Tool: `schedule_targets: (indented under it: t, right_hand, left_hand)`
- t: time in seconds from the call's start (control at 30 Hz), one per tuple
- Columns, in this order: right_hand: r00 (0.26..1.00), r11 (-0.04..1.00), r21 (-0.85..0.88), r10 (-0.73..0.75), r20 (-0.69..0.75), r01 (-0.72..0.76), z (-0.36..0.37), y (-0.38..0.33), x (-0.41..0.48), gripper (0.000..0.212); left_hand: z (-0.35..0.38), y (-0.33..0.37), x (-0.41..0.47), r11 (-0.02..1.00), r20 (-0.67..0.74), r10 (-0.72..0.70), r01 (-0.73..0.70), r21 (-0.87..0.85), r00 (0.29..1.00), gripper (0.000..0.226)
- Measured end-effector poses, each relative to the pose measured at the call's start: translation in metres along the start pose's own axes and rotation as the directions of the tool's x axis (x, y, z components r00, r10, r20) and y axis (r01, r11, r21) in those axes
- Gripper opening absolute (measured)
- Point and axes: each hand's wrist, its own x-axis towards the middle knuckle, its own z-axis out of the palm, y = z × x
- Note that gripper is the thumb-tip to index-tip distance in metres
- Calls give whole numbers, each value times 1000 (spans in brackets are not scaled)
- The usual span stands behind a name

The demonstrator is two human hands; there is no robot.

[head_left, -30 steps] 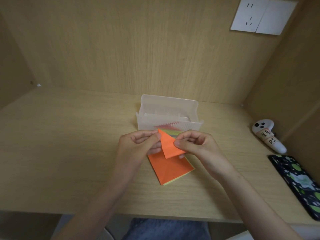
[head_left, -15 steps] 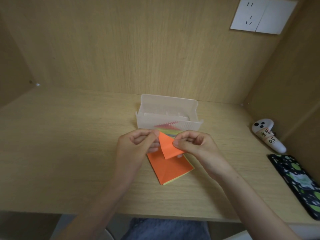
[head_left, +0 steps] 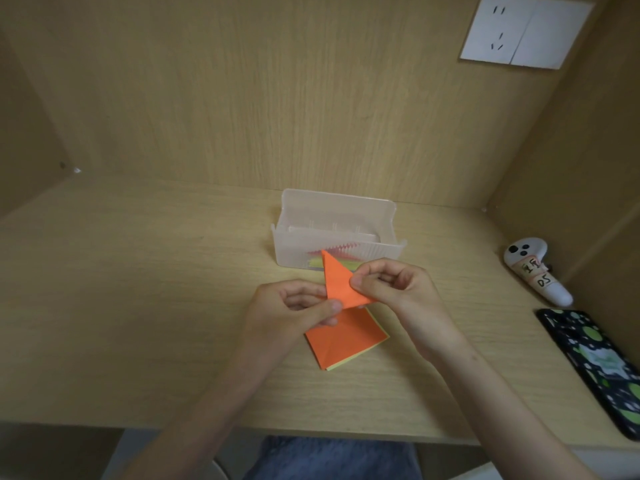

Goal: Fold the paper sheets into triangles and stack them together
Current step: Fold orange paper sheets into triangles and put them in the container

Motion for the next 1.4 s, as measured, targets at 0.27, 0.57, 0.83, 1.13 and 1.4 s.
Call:
schedule_targets:
  t: [0.27, 0.57, 0.83, 1.13, 1.4]
  right_hand:
    - [997, 996, 50, 76, 29, -77, 0, 2, 0, 9]
    - [931, 962, -194, 241, 274, -192, -5, 2, -3, 5]
    - [917, 942, -301, 242, 316, -145, -7, -1, -3, 5]
    - [922, 937, -331, 226, 316, -116, -3, 0, -4, 12]
    - [916, 938, -320, 238, 323, -131, -6, 1, -5, 8]
  left_hand:
    - [0, 0, 2, 1000, 13, -28, 28, 11, 1000, 12]
    - [-3, -2, 1, 994, 54, 26, -32, 108, 998, 13]
    - [-4, -6, 1, 983, 73, 44, -56, 173, 996, 13]
    - [-6, -7, 1, 983, 90, 42, -57, 173, 995, 13]
    - [-5, -5, 1, 976, 101, 52, -72, 206, 994, 19]
